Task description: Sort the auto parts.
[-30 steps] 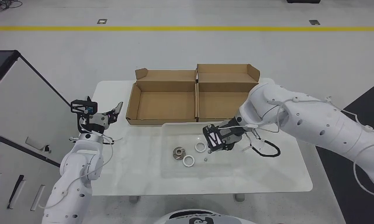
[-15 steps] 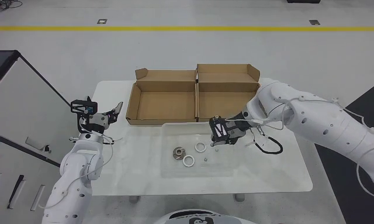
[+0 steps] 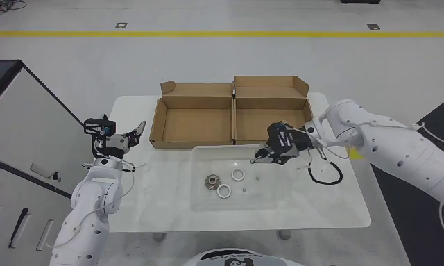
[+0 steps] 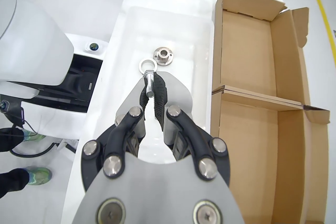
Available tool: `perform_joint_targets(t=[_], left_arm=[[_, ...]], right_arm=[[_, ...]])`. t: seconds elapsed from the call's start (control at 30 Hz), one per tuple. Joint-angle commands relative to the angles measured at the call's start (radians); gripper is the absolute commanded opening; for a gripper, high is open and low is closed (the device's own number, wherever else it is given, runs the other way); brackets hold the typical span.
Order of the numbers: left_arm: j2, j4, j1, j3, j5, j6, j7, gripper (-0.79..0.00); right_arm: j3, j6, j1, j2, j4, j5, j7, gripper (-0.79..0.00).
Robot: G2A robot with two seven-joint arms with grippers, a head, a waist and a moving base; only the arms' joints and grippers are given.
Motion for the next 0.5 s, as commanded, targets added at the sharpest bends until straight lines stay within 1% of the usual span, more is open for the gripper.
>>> perform_joint_targets(t=[0.0, 0.1, 0.17, 0.47], left_arm=[[0.0, 0.0, 0.0, 0.0, 0.0, 0.0, 0.0, 0.0], [0.0, 0.0, 0.0, 0.0, 0.0, 0.0, 0.0, 0.0], [0.0, 0.0, 0.0, 0.0, 0.0, 0.0, 0.0, 0.0], [0.0, 0.0, 0.0, 0.0, 0.0, 0.0, 0.0, 0.0]], right_arm=[[-0.02, 0.0, 0.017, -0.004, 0.015, -0.043, -0.078, -0.785], [-0.061, 0.0, 0.052, -0.021, 0.053, -0.12, -0.196, -0.785], [-0.061, 0.0, 0.055, -0.039, 0.074, -0.174, -0.265, -0.785], [-0.061, 0.0, 0.07, -0.14, 0.186, -0.385, -0.565, -0.785]])
